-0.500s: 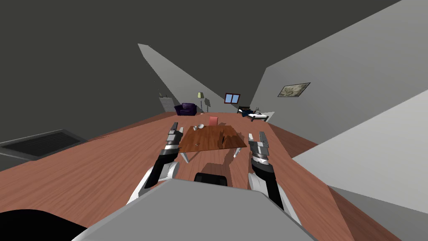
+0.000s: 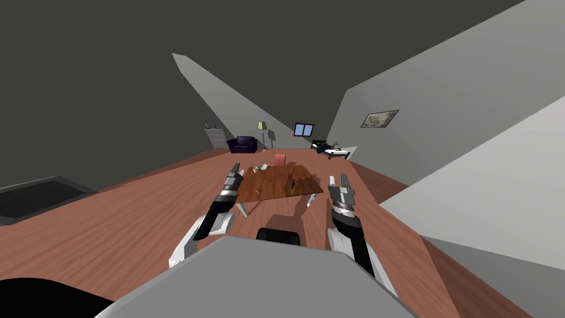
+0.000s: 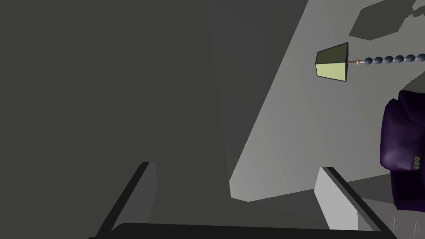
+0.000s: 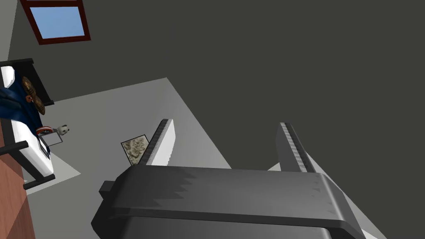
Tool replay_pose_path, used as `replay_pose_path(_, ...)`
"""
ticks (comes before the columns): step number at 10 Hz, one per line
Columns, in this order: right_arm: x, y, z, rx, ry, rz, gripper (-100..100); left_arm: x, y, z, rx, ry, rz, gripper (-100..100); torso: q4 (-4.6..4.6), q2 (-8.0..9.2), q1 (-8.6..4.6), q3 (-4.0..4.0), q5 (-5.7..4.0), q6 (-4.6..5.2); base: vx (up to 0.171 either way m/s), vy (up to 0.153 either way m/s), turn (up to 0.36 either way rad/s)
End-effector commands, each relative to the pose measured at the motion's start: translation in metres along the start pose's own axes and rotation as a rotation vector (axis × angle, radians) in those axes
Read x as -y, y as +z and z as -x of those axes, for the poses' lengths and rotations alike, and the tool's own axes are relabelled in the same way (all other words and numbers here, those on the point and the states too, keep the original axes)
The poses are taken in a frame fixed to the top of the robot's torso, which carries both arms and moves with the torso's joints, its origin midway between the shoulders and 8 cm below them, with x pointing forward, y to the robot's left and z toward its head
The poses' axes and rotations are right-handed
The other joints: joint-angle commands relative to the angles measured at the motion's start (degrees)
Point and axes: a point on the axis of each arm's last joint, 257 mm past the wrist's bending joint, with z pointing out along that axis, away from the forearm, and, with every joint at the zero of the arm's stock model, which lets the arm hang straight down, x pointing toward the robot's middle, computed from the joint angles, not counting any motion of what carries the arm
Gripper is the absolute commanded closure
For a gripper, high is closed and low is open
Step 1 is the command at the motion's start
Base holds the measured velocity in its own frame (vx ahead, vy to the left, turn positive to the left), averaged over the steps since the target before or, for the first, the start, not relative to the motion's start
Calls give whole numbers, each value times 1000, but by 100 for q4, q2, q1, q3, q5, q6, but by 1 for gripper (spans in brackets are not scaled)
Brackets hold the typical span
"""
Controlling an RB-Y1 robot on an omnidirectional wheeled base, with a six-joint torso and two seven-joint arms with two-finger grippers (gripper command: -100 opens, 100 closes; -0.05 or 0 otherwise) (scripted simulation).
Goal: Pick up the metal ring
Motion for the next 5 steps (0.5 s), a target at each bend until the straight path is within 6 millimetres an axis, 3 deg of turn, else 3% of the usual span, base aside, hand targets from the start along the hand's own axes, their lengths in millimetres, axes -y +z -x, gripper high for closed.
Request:
replay_pose_path(1,0,0,0,0,0,0,0,-21,2,3,-15,13,39,-100,0,0,0,0,0,0,6,13,-127)
replay_pose_path(5,0,0,0,0,0,0,0,-70,6,12,-15,24,136,-100,0,0,-1,0,0,-3,5,11,-120)
